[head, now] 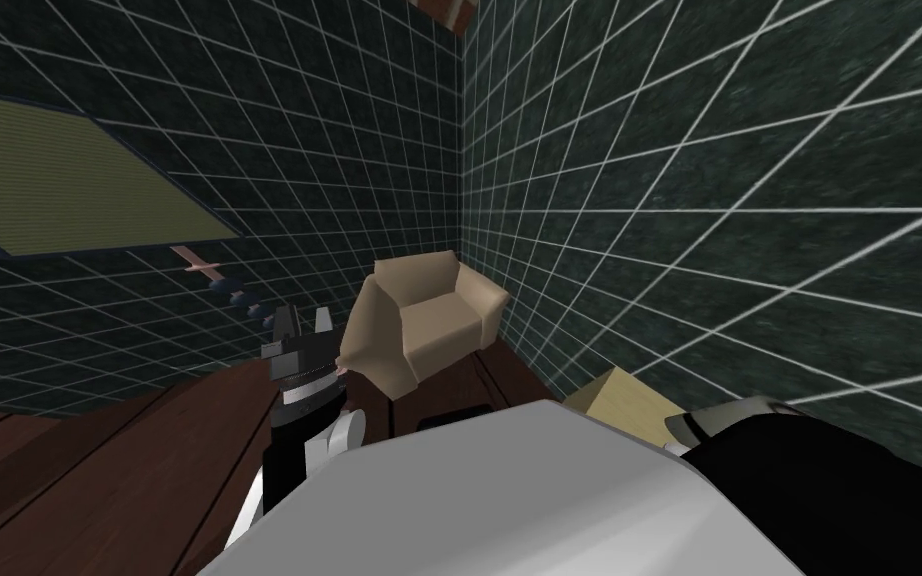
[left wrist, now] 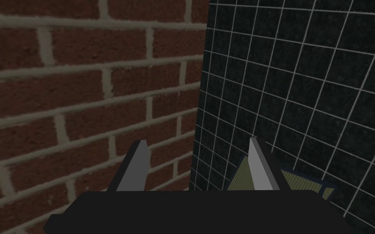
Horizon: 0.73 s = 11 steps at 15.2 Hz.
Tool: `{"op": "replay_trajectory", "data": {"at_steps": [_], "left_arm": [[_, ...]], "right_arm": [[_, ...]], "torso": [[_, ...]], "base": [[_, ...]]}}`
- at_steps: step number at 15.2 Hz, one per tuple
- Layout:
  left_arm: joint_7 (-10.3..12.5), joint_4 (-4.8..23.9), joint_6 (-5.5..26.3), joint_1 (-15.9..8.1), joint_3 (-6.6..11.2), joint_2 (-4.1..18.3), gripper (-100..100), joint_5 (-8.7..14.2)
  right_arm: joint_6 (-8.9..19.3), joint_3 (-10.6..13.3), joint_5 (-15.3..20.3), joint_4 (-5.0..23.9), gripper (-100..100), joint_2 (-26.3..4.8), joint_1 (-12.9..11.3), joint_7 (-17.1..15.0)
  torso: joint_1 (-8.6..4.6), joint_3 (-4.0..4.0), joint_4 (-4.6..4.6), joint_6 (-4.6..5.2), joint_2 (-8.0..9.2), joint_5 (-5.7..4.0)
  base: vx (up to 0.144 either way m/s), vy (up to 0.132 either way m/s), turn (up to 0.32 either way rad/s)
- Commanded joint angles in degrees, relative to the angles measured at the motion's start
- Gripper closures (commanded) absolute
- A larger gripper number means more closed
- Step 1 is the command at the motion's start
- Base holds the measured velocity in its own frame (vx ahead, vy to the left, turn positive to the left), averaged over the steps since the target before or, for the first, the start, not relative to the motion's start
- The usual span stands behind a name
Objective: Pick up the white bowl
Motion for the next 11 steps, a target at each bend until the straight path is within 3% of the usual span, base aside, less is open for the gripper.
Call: {"op": "replay_trajectory", "data": {"at_steps": [1,2,6,7,10,11], "left_arm": [[0.0,0.0,0.0,0.0,0.0,0.0,0,0.0],[0.0,0.0,0.0,0.0,0.0,0.0,0,0.0],[0.0,0.0,0.0,0.0,0.0,0.0,0,0.0],[0.0,0.0,0.0,0.0,0.0,0.0,0,0.0],[0.0,0.0,0.0,0.0,-0.01,0.0,0,0.0],[0.0,0.0,0.0,0.0,-0.01,0.0,0,0.0]], "right_arm": [[0.0,0.0,0.0,0.0,-100,0.0,0.0,0.0],[0.2,0.2,0.0,-0.4,100,0.0,0.1,-0.3],[0.3,0.1,-0.1,-0.3,100,0.0,0.1,-0.3],[-0.6,0.1,-0.2,-1.4,100,-1.8,1.8,-1.2],[-2.2,-0.3,-0.3,-1.8,100,-3.5,3.3,-1.6],[-1.8,-0.7,-0.2,-0.6,100,-2.5,2.1,-0.6]], "torso": [[0.0,0.0,0.0,0.0,0.0,0.0],[-0.07,-0.03,-0.01,0.0,-0.05,-0.05],[-0.07,-0.09,-0.03,-0.05,-0.15,-0.08],[-0.08,-0.09,-0.04,-0.06,-0.16,-0.09],[0.43,-0.27,-0.12,-0.03,-0.45,0.0],[0.55,-0.3,-0.13,-0.06,-0.5,0.03]], "base": [[-0.016,-0.035,0.005],[-0.007,-0.009,0.003],[0.0,0.0,0.0],[0.035,0.053,-0.051],[0.088,0.135,-0.091],[0.046,0.087,-0.038]]}}
